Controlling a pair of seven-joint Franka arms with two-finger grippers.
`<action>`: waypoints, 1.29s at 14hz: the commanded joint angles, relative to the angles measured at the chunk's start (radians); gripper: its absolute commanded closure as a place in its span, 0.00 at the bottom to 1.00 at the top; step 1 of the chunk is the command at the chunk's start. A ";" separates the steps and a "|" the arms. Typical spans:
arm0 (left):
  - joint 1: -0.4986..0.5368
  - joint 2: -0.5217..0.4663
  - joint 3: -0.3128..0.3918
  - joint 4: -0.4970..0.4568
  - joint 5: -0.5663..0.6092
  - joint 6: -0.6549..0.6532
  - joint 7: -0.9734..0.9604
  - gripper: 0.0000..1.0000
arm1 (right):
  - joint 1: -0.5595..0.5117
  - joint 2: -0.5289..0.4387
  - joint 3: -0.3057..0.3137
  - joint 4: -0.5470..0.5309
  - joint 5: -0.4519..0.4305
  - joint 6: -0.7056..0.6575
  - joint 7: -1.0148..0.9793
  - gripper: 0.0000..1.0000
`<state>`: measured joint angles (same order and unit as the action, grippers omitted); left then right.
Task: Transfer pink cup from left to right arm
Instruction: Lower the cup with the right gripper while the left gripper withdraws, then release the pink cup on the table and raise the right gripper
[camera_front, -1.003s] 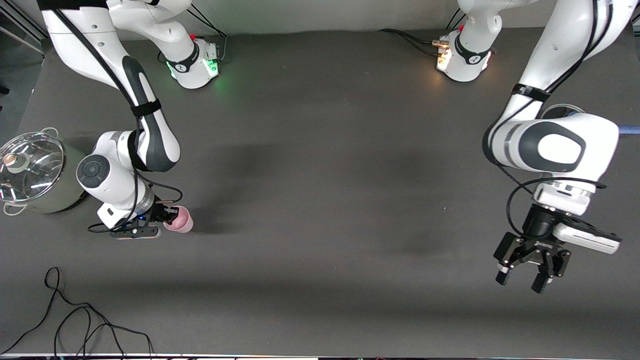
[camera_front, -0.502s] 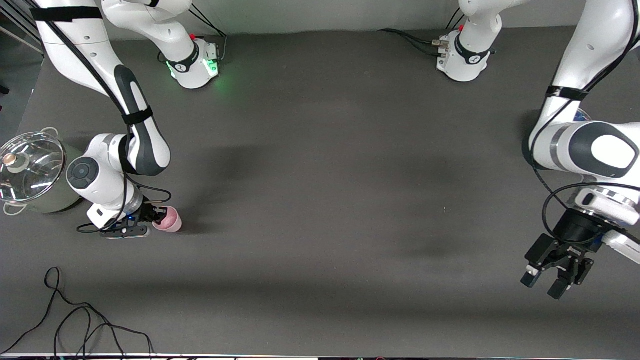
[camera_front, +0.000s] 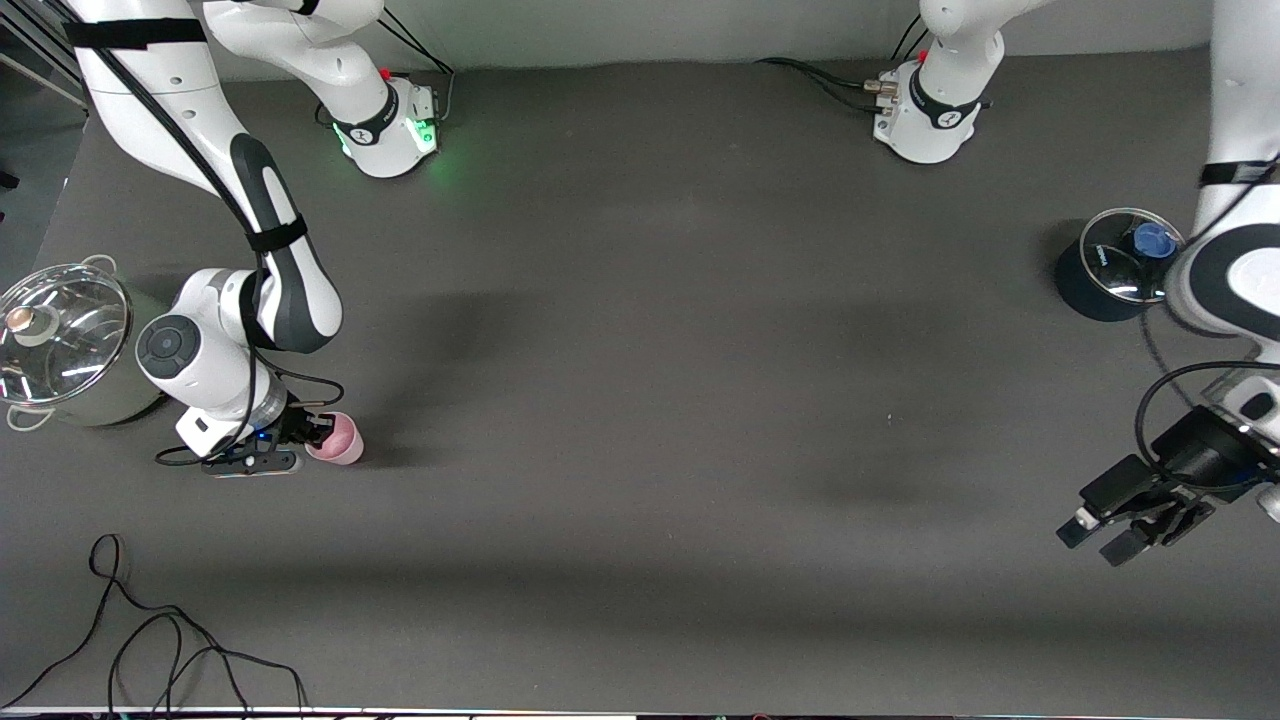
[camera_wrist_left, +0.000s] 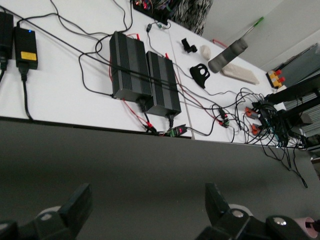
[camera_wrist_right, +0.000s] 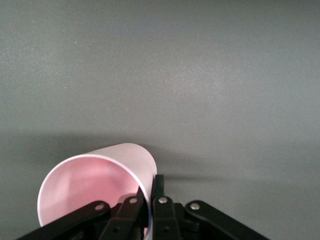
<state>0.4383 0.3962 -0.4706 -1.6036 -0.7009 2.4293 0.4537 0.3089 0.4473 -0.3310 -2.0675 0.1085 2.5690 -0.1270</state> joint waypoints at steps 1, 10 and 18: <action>-0.004 -0.019 0.029 0.080 0.247 -0.193 -0.186 0.00 | -0.001 -0.007 0.001 -0.003 -0.004 0.008 -0.020 0.31; -0.026 -0.100 0.013 0.136 0.728 -0.637 -0.592 0.00 | 0.002 -0.197 -0.002 0.105 -0.001 -0.362 -0.005 0.00; -0.056 -0.315 -0.028 -0.059 0.798 -0.684 -0.592 0.00 | 0.002 -0.237 -0.008 0.588 -0.006 -0.906 0.099 0.00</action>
<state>0.3799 0.1902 -0.5046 -1.5341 0.1005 1.6961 -0.1234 0.3114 0.1825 -0.3326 -1.5914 0.1085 1.7498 -0.0536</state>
